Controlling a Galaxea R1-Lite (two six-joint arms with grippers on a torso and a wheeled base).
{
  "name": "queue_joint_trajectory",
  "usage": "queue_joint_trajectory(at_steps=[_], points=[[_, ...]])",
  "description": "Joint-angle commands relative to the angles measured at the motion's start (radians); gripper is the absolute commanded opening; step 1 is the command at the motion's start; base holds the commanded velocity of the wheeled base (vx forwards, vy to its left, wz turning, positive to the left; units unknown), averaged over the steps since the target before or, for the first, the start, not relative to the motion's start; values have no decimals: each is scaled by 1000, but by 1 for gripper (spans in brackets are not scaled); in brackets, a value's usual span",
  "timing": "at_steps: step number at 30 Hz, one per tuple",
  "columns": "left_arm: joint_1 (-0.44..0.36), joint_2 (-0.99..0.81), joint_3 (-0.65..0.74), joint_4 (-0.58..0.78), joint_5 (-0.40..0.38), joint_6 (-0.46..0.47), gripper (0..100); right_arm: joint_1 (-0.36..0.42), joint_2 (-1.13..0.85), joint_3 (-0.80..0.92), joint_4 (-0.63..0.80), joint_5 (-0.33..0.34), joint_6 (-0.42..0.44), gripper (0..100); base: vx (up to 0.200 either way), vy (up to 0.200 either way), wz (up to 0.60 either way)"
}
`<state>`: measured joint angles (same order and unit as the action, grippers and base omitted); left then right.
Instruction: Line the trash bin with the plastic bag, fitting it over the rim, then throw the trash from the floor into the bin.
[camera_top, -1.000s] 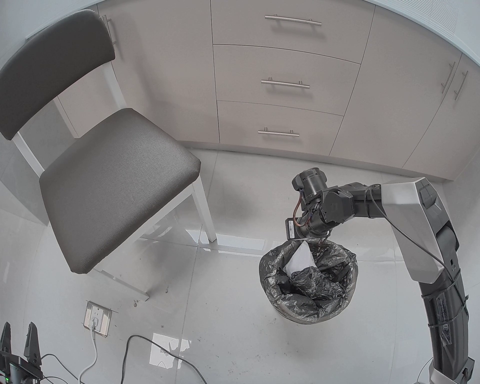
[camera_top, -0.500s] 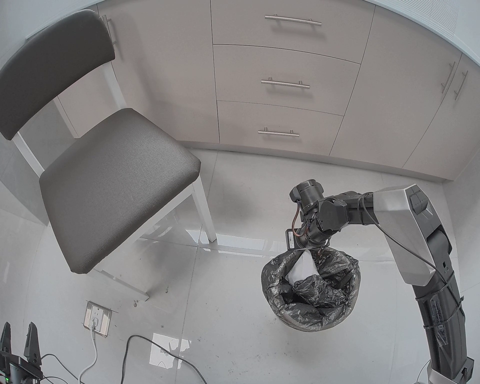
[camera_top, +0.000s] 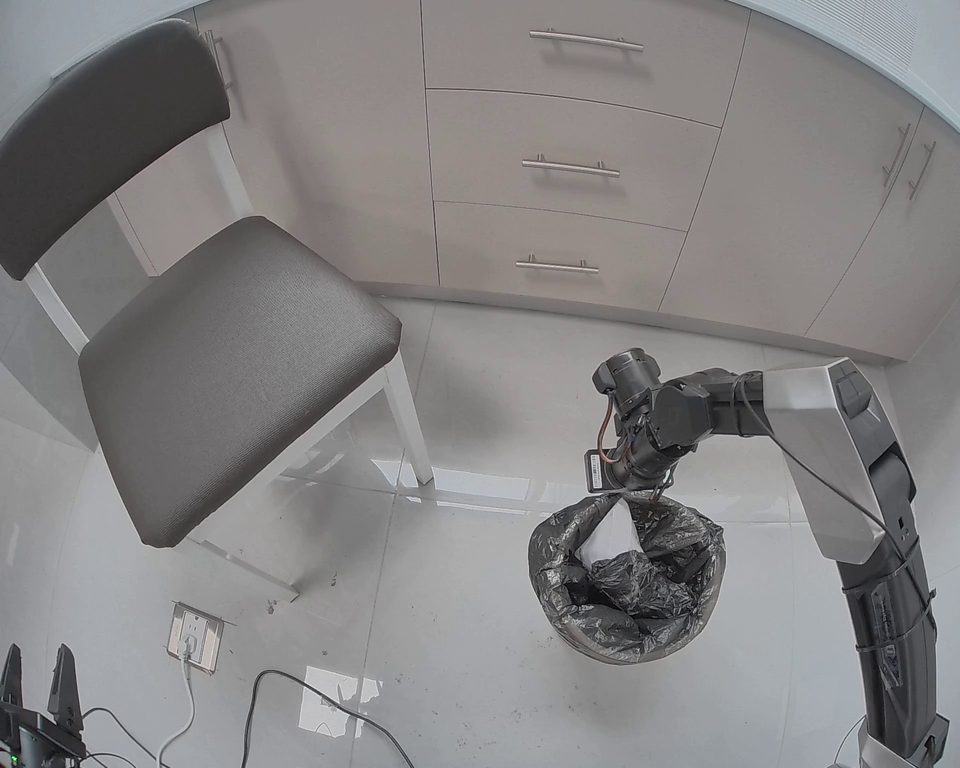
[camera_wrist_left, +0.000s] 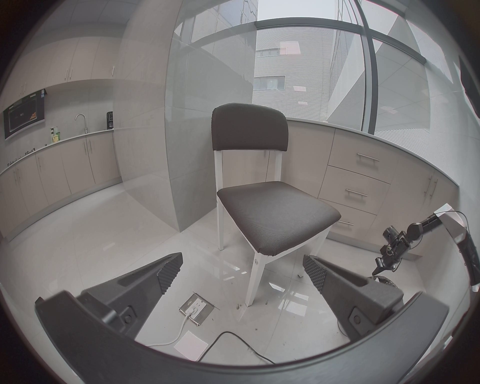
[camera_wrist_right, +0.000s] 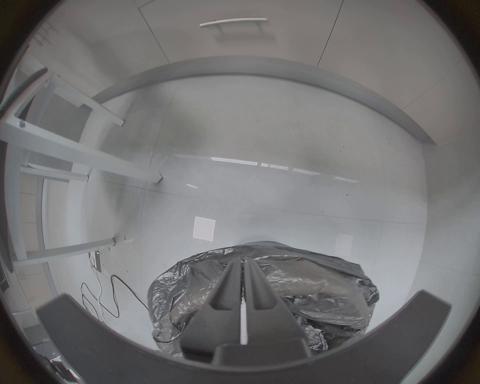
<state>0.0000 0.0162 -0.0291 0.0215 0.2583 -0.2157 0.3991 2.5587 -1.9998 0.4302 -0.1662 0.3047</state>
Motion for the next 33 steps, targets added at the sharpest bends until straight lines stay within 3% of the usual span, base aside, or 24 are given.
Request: queue_joint_trajectory(at_steps=[1, 12, 25, 33], points=[[0, -15, 0, 0, 1, -1, 100, -5, -64, 0, 7, 1, 5, 0, 0, 0, 0], [0, -15, 0, 0, 1, -1, 100, 24, -106, 1, 5, 19, 11, 0, 0, 0, 0], [0, -15, 0, 0, 1, -1, 100, 32, -129, 265, -88, 51, 24, 0, 0, 0, 0], [0, -15, 0, 0, 1, -1, 100, 24, -91, 286, -149, 51, 24, 0, 0, 0, 0]])
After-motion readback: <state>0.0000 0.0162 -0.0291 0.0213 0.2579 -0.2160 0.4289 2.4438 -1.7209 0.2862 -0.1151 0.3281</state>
